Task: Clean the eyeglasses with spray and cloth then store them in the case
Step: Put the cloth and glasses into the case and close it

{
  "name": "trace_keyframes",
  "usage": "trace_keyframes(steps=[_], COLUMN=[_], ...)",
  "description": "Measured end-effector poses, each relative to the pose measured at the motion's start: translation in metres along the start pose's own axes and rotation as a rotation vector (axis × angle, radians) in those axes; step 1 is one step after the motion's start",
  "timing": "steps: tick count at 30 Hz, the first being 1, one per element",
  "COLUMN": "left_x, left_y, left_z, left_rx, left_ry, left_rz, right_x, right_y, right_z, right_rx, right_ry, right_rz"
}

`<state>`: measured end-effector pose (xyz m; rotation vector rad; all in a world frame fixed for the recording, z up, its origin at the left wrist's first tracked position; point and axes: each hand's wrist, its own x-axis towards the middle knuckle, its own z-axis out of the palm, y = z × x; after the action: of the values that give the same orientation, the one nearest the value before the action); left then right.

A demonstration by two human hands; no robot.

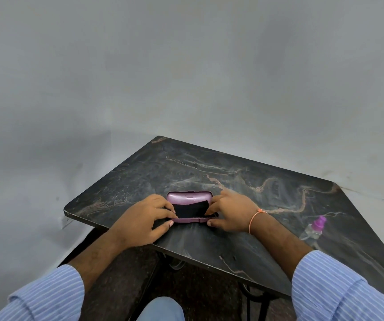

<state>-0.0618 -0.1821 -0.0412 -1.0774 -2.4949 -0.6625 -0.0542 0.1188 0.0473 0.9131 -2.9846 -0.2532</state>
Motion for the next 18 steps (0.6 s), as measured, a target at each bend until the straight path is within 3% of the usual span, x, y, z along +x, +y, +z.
trace_keyframes(steps=[18], left_x=[0.008], left_y=[-0.006], left_z=[0.011], left_rx=[-0.028], left_ry=[0.034], left_rz=[-0.047], right_x=[-0.017], right_y=[-0.002], right_z=[0.020], right_rx=[-0.003], right_ry=[0.177], right_rz=[0.067])
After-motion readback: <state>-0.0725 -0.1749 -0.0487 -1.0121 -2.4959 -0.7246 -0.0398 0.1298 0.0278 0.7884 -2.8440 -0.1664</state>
